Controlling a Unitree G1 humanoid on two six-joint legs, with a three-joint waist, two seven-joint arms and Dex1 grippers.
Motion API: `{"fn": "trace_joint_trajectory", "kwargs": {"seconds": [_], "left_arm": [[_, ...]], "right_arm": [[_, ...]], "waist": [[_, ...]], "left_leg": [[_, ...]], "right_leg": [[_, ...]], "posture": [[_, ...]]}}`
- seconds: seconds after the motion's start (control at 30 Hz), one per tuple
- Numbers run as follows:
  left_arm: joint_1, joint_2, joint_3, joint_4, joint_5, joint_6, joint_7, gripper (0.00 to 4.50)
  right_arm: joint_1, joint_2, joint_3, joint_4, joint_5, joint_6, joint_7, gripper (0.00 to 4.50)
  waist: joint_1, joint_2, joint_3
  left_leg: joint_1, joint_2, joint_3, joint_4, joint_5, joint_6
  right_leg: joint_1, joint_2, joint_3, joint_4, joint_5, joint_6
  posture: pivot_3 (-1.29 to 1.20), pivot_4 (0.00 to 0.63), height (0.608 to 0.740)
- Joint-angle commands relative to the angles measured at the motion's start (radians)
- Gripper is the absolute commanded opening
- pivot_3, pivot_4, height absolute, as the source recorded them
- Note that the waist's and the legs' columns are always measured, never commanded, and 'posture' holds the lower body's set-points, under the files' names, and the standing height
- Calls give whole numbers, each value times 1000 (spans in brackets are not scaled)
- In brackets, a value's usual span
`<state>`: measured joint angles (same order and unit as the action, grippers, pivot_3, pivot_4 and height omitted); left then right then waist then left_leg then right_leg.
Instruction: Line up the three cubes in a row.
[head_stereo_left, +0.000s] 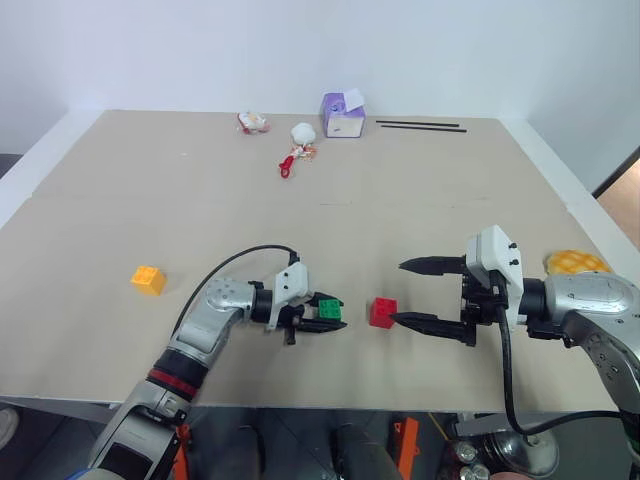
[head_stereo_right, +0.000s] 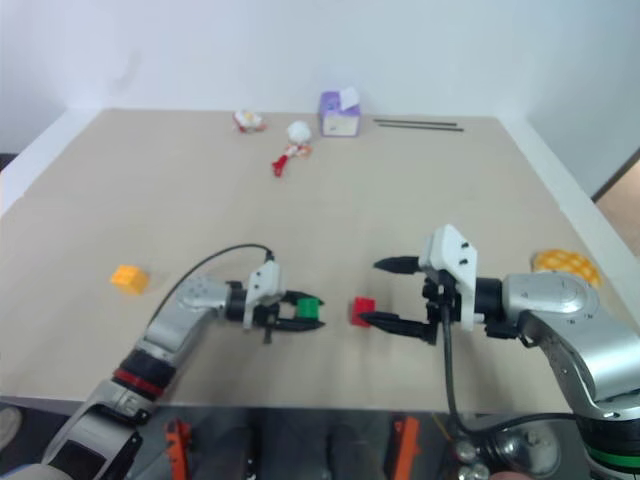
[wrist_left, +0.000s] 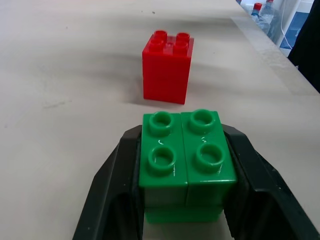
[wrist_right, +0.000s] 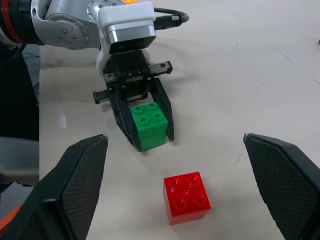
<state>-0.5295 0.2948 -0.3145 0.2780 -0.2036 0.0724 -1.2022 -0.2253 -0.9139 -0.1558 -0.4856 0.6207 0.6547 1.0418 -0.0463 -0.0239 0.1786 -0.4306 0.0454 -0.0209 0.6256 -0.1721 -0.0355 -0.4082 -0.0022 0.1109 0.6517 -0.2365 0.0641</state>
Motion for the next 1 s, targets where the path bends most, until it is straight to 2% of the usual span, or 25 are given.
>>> {"fn": "trace_joint_trajectory", "kwargs": {"seconds": [0.03, 0.17, 0.2, 0.37, 0.53, 0.6, 0.7, 0.83, 1.0], "left_arm": [[-5, 2, 11, -4, -5, -7, -3, 3038], [-7, 1, 10, 1, -5, -10, -7, 4414], [-8, 0, 10, 2, -6, -10, -8, 4465], [-5, 3, 27, -31, -39, 4, -26, 4465], [3, 9, 114, -197, -169, 127, 7, 4465], [1, 16, 182, -271, -222, 197, 78, 4465], [15, 14, 319, -384, -272, 280, 269, 4465], [80, 39, 461, -530, -267, 362, 500, 4465], [265, 144, 645, -631, -289, 428, 607, 4465]], "right_arm": [[-18, -18, -8, -7, -1, -13, 0, 4500], [-19, -18, -11, -5, -3, -14, 0, 4500], [-20, -18, -11, -4, -3, -14, 0, 4500], [-21, -18, -16, -4, -3, -14, 2, 4500], [-33, -11, -34, -11, 35, -4, 11, 4500], [-71, 13, -38, -8, 72, 4, -1, 4500], [-152, 65, -21, 4, 115, 14, -36, 4500], [-226, 117, 24, 35, 120, 14, -49, 4500], [-309, 193, 138, 83, 89, -8, -20, 4500]], "waist": [[0, 0, 0], [0, 0, 0], [0, 0, 0], [0, 0, 0], [0, 0, 0], [-2, 0, 0], [-3, 0, 0], [-2, 0, 0], [-8, -1, 0]], "left_leg": [[0, 0, 0, 0, 0, 0], [0, 0, 0, 0, 0, 0], [0, 0, 0, 0, 0, 0], [0, 0, 0, 0, 0, 0], [0, 0, 0, 0, 0, 0], [0, 0, 0, 0, 0, 0], [1, 1, 0, 0, 0, 0], [2, 2, -1, 0, 0, 0], [2, 2, 0, -2, 0, 0]], "right_leg": [[0, 0, 0, 0, 0, 0], [0, 0, 0, 0, 0, 0], [0, 0, 0, 0, 0, 0], [0, 0, 0, 0, 0, 0], [0, 0, 0, 0, 0, 0], [0, 0, 0, 0, 0, 0], [0, 1, 0, 0, 2, 1], [1, 2, 0, 1, 3, 1], [0, 2, 0, 1, 3, 2]], "posture": [[0, 150, 740], [0, 150, 740], [0, 150, 740], [0, 150, 740], [0, 150, 740], [0, 150, 740], [0, 150, 740], [0, 150, 740], [0, 150, 740]]}}
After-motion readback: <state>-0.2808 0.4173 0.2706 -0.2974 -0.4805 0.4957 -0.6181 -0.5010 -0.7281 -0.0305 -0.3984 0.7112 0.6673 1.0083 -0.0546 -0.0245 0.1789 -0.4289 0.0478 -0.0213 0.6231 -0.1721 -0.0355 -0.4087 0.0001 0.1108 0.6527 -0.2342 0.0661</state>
